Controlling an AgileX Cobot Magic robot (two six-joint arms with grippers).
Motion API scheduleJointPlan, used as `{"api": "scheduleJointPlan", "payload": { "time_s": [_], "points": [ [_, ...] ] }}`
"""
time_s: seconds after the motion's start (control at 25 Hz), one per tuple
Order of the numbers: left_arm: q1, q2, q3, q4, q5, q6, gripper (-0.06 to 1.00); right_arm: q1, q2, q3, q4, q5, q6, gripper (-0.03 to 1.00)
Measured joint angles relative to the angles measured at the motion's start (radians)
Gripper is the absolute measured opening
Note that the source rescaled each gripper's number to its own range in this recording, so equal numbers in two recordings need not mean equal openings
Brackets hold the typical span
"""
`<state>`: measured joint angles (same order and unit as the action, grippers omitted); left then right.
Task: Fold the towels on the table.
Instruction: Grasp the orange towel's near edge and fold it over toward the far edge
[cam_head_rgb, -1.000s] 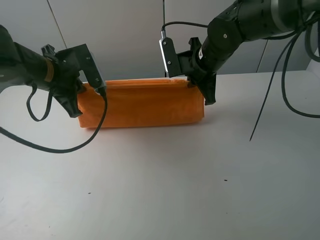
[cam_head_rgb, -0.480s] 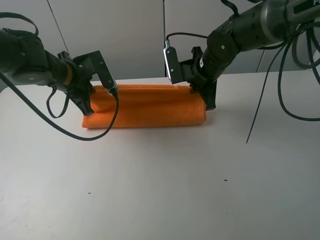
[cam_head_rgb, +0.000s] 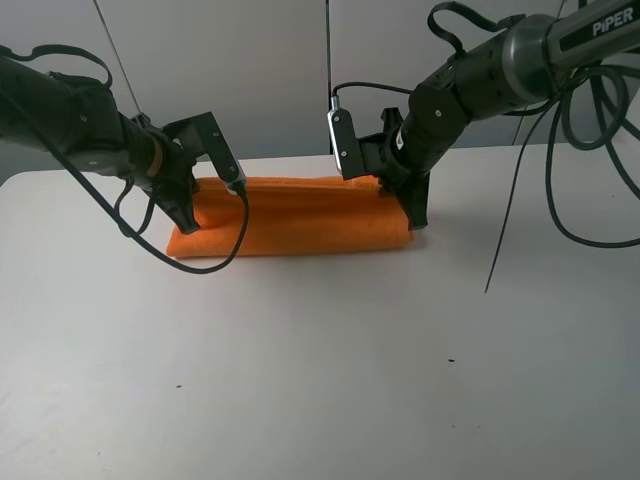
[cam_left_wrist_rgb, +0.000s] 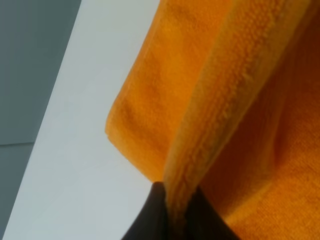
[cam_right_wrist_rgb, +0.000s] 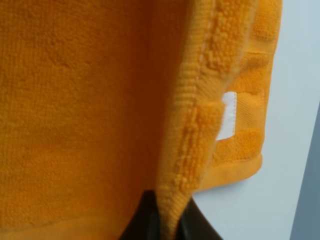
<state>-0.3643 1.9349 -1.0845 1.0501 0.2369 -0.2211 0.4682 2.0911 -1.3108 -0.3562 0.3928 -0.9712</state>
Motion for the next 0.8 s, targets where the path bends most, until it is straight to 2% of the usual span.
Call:
{"api": "scheduleJointPlan", "payload": {
  "time_s": [0.28, 0.44, 0.64, 0.76, 0.8],
  "points": [
    [0.002, 0.013, -0.007, 0.01, 0.006, -0.025, 0.0, -0.002, 0.009, 0.0, 0.0, -0.023, 0.002, 0.0],
    [0.002, 0.013, -0.007, 0.01, 0.01, -0.031, 0.0, -0.002, 0.009, 0.0, 0.0, -0.039, 0.005, 0.06],
    [0.005, 0.013, -0.007, 0.01, 0.036, -0.051, 0.02, -0.008, 0.01, 0.0, -0.011, -0.06, 0.005, 0.28],
    [0.012, 0.013, -0.007, 0.01, 0.065, -0.056, 0.13, -0.017, 0.013, 0.0, -0.024, -0.06, 0.005, 0.5],
    [0.014, 0.013, -0.007, 0.01, 0.067, -0.057, 0.2, -0.017, 0.015, 0.0, -0.024, -0.06, 0.005, 0.58]
  ]
}}
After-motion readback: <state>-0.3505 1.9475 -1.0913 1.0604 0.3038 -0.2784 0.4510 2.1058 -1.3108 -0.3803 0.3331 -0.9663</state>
